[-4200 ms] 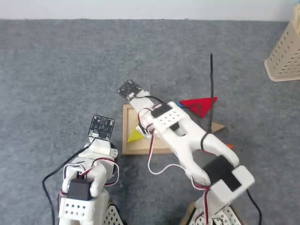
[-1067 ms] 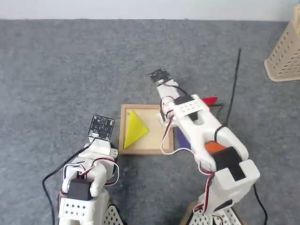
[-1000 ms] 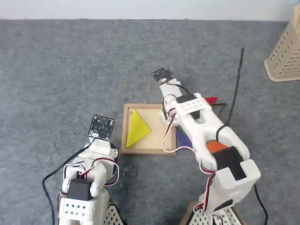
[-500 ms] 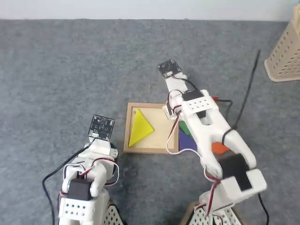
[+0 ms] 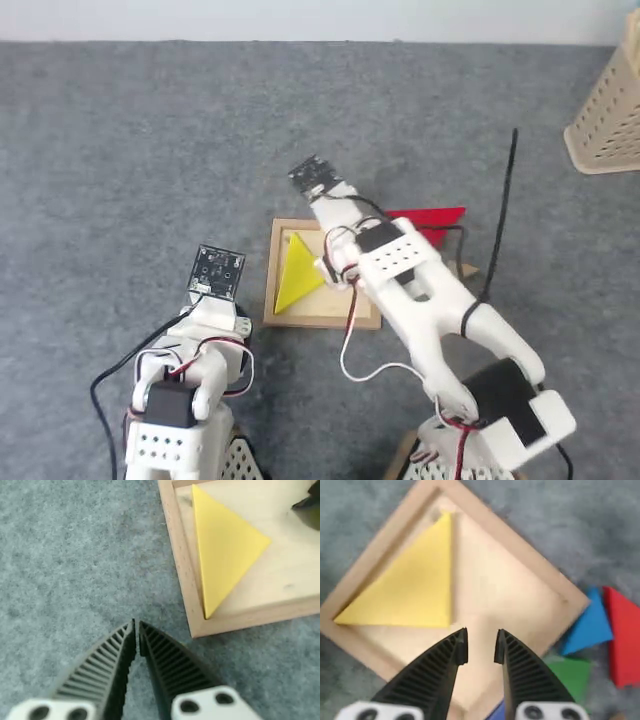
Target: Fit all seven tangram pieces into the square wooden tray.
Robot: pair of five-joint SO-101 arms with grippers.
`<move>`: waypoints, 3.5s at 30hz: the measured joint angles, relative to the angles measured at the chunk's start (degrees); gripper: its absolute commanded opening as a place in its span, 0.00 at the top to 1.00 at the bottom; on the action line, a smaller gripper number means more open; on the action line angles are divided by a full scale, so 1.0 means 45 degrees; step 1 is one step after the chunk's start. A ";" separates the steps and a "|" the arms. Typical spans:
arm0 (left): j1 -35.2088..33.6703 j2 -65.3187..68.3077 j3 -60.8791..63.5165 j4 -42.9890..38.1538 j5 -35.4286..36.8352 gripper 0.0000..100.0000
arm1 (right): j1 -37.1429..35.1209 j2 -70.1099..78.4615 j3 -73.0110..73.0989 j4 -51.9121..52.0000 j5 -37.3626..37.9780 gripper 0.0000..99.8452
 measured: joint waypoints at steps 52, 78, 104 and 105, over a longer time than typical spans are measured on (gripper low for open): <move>0.0000 0.0000 0.0000 0.0000 0.0000 0.99 | 0.4259 0.3516 -0.4689 0.3595 0.8518 0.58; 0.0000 0.0000 0.0000 0.0000 0.0000 0.99 | 0.5705 0.6701 -0.7502 0.4239 0.6271 0.95; 0.0000 0.0000 0.0000 0.0000 0.0000 0.99 | 0.5958 0.7033 -0.9319 0.6037 0.2305 0.79; 0.0000 0.0000 0.0000 0.0000 0.0000 0.99 | 0.5900 0.7033 -0.9319 0.6291 0.2930 0.79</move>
